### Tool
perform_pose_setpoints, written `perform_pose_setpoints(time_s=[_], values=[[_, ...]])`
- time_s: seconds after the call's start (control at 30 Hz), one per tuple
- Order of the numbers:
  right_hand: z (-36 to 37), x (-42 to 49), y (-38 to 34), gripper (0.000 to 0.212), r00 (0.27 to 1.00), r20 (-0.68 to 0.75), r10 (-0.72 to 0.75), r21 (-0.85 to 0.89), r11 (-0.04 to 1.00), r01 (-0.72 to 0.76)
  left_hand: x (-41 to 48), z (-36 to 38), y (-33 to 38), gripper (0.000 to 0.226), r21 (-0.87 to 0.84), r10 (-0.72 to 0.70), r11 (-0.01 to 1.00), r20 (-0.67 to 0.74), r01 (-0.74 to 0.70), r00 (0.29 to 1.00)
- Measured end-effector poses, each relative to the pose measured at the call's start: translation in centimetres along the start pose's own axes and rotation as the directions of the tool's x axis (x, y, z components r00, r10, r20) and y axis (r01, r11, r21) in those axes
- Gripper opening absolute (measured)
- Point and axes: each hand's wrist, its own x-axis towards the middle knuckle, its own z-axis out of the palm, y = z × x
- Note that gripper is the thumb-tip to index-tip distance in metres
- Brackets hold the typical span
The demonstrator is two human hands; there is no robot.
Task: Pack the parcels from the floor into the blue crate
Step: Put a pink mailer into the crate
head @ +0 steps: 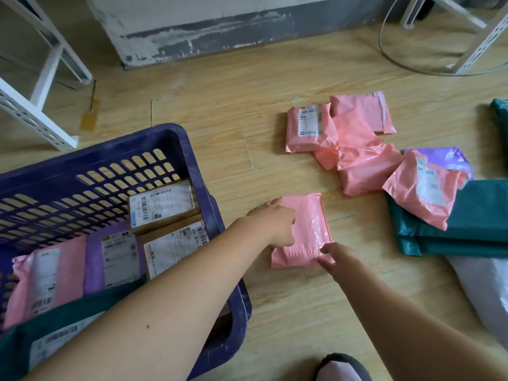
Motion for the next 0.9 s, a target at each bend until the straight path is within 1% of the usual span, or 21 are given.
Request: perform_pose_setpoints(time_s=[0.03, 0.1, 0.13, 0.17, 0.2, 0.23, 0.27, 0.3, 0.33, 0.37, 0.43, 0.5, 0.53, 0.6, 0.67, 0.8, 0.9], values=[[0.0, 0.4, 0.2, 0.038, 1.000, 0.020, -0.015, -0.011, 1.000, 0.016, 0.0, 0.0, 0.0, 0.048, -0.006, -0.004, 1.000, 0.008, 0.004, 1.000], [0.1, 1.3, 0.4, 0.028, 1.000, -0.017, 0.005, -0.100, 0.995, -0.006, -0.1, -0.2, 0.0, 0.049, -0.008, -0.011, 1.000, 0.022, 0.012, 1.000], [0.1, 1.6, 0.5, 0.024, 0.998, -0.056, -0.006, -0.210, 0.978, -0.006, -0.1, -0.4, -0.1, 0.050, -0.008, -0.013, 1.000, 0.024, 0.013, 1.000], [0.2, 2.0, 0.6, 0.028, 0.997, -0.071, -0.044, -0.359, 0.933, 0.016, 0.0, -0.7, -0.1, 0.049, -0.011, -0.015, 1.000, 0.022, 0.015, 1.000], [0.2, 2.5, 0.7, 0.035, 0.992, -0.080, -0.102, -0.515, 0.856, 0.046, 0.0, -0.9, -0.2, 0.049, -0.016, -0.018, 1.000, 0.017, 0.019, 1.000], [0.3, 2.8, 0.9, 0.040, 0.981, -0.071, -0.182, -0.647, 0.757, 0.093, 0.1, -1.1, -0.2, 0.048, -0.018, -0.023, 1.000, 0.010, 0.023, 1.000], [0.3, 2.7, 1.0, 0.039, 0.966, -0.058, -0.251, -0.745, 0.655, 0.126, 0.1, -1.2, -0.3, 0.047, -0.018, -0.026, 0.999, 0.005, 0.026, 1.000], [0.3, 2.3, 1.1, 0.034, 0.956, -0.041, -0.291, -0.816, 0.562, 0.136, 0.1, -1.4, -0.3, 0.047, -0.014, -0.027, 1.000, 0.004, 0.027, 1.000], [0.3, 1.9, 1.3, 0.027, 0.949, -0.018, -0.314, -0.852, 0.502, 0.150, 0.1, -1.4, -0.3, 0.046, -0.008, -0.027, 1.000, 0.006, 0.027, 1.000], [0.4, 1.7, 1.3, 0.022, 0.946, 0.001, -0.324, -0.869, 0.468, 0.161, 0.1, -1.4, -0.3, 0.046, -0.003, -0.025, 1.000, 0.009, 0.025, 1.000], [0.8, 1.6, 1.0, 0.017, 0.950, 0.017, -0.312, -0.874, 0.456, 0.165, 0.0, -1.4, -0.4, 0.045, -0.002, -0.024, 1.000, 0.012, 0.024, 1.000], [1.2, 1.3, 0.6, 0.015, 0.952, 0.051, -0.302, -0.852, 0.485, 0.200, -0.2, -1.5, -0.5, 0.041, -0.011, -0.034, 0.999, -0.006, 0.034, 0.999], [1.5, 1.0, 0.4, 0.014, 0.948, 0.070, -0.311, -0.816, 0.529, 0.233, -0.4, -1.5, -0.5, 0.039, -0.021, -0.038, 0.999, -0.023, 0.038, 0.999], [1.9, 0.2, 0.0, 0.013, 0.940, 0.097, -0.326, -0.698, 0.652, 0.298, -0.9, -1.9, -0.5, 0.037, -0.051, -0.038, 0.998, -0.074, 0.034, 0.996], [2.1, -0.9, -0.4, 0.008, 0.932, 0.115, -0.344, -0.593, 0.729, 0.343, -1.7, -2.3, -0.4, 0.037, -0.082, -0.039, 0.996, -0.141, 0.028, 0.989], [2.0, -4.6, -2.1, 0.007, 0.904, 0.165, -0.394, -0.433, 0.794, 0.426, -4.3, -2.9, -0.1, 0.036, -0.112, -0.027, 0.994, -0.233, 0.000, 0.972], [2.3, -8.2, -4.1, 0.008, 0.902, 0.153, -0.405, -0.297, 0.851, 0.433, -6.9, -3.4, 0.1, 0.036, -0.122, -0.017, 0.992, -0.303, -0.022, 0.953]])
